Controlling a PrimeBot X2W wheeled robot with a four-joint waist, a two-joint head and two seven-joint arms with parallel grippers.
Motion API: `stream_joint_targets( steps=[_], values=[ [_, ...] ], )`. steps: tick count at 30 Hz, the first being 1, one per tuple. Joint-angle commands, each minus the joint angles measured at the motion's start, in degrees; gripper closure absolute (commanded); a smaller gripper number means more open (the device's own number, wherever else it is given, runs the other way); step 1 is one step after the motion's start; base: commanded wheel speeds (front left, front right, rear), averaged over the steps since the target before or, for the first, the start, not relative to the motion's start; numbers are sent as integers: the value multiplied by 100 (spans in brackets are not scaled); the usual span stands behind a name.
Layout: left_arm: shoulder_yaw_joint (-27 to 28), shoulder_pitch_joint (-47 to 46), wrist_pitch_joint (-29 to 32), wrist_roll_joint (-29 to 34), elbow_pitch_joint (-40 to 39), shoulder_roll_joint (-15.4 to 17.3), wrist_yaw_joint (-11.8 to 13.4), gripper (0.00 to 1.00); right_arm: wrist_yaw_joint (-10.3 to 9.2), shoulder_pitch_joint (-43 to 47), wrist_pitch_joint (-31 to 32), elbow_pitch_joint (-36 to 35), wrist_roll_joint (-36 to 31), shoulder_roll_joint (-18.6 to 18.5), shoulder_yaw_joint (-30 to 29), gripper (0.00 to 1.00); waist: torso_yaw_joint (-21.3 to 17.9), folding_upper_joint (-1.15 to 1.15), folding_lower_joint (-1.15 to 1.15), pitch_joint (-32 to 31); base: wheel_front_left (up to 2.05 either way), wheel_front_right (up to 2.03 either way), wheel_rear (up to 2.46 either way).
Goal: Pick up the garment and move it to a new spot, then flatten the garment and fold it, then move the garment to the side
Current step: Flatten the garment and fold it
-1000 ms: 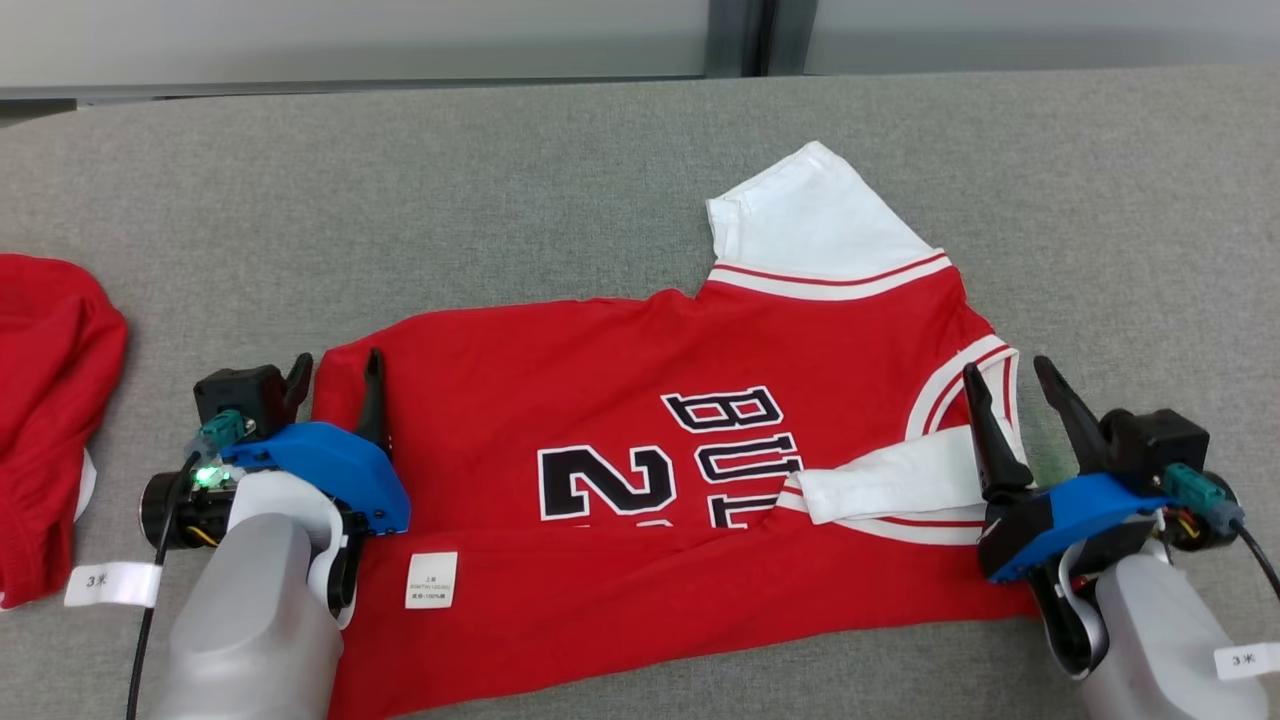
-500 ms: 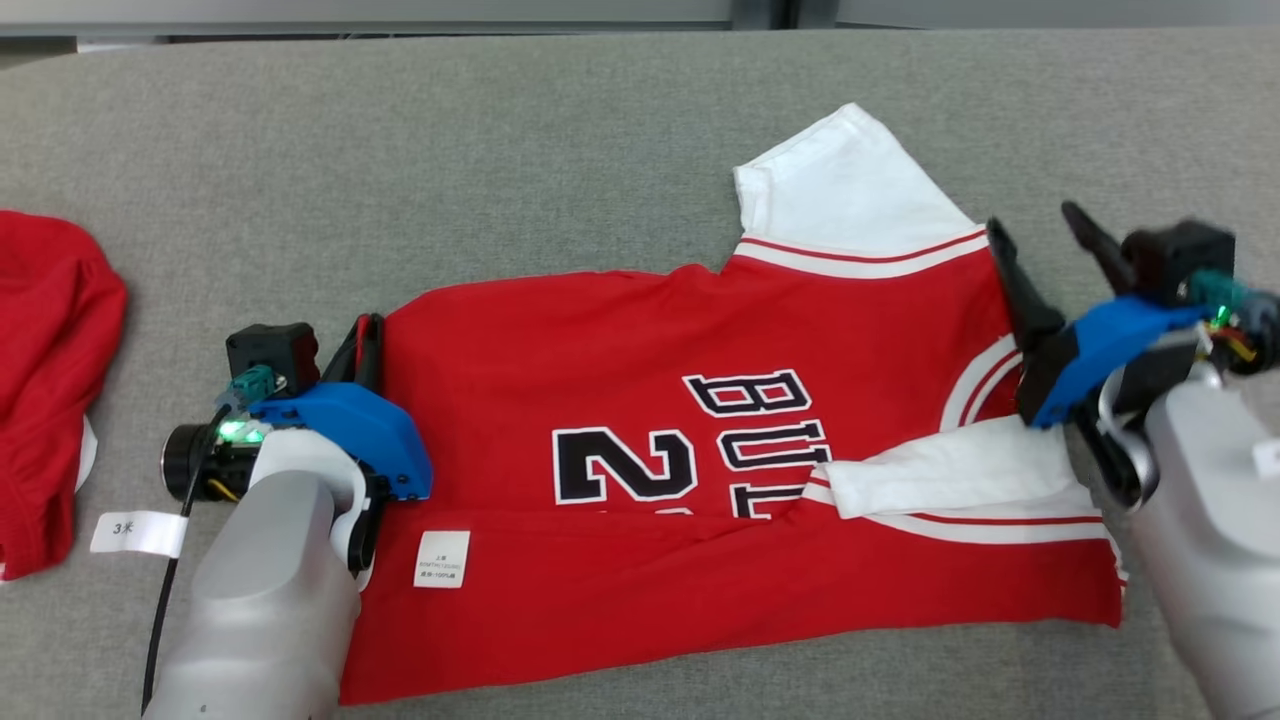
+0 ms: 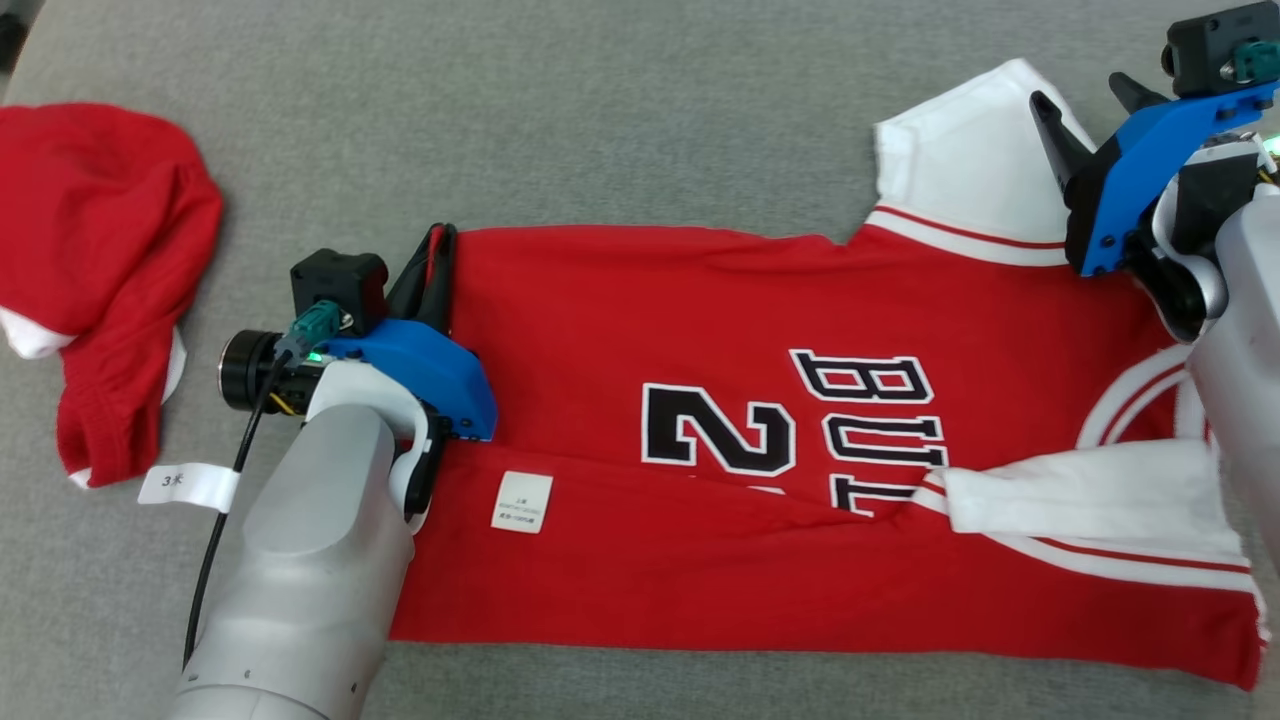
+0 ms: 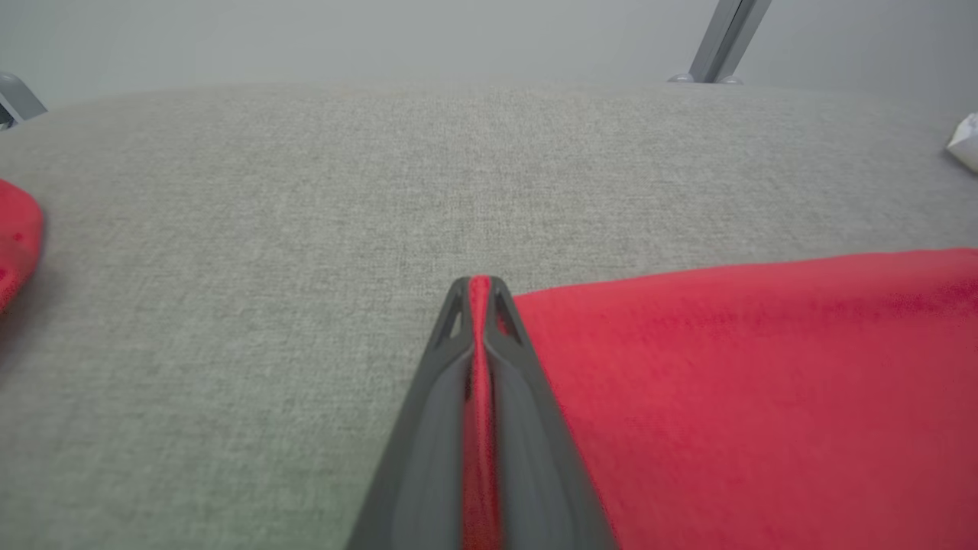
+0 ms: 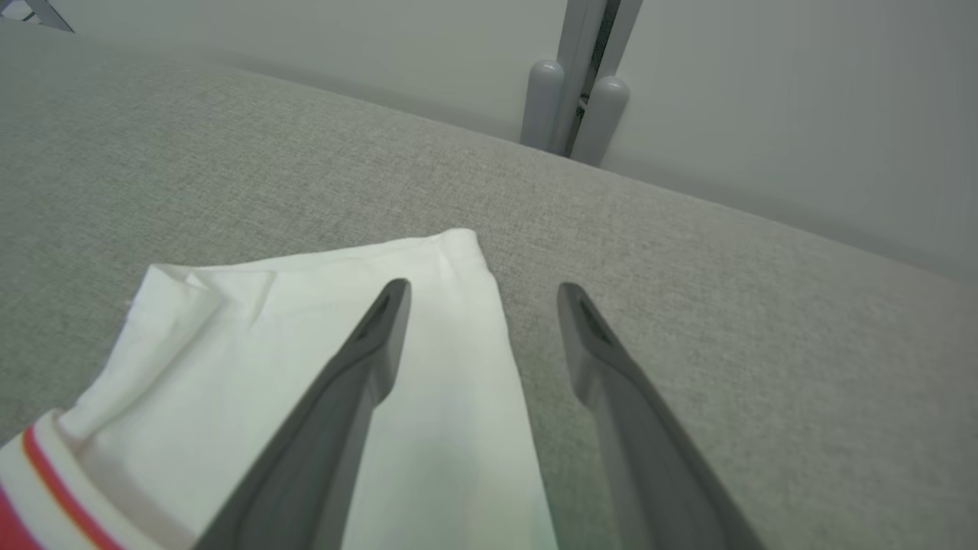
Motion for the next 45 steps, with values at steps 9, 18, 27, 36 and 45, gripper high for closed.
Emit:
stream_joint_targets(
  steps=[9,18,27,36,45],
  values=[
    [-715,-57,-24,-610,-522,-20,26,100,0,-571,125,744,145,-186,327,0,477,0,0,407,0,0,0],
    [-882,-83,-20,-815,-737,-27,255,100,-3,-826,-474,984,278,-400,463,100,459,0,0,425,0,0,0],
    [-380,117,-22,-388,-1456,7,465,100,-2,-1045,-2081,1322,-6,-321,-13,100,235,0,0,259,0,0,0],
    [199,485,-22,154,-1967,123,456,100,-2,-494,-2357,627,306,-102,-301,100,-222,0,0,-119,0,0,0],
    [680,1372,-22,521,-2122,164,372,100,0,1431,-2351,-1084,1159,-14,-483,100,-616,0,0,-814,0,0,0]
  ],
)
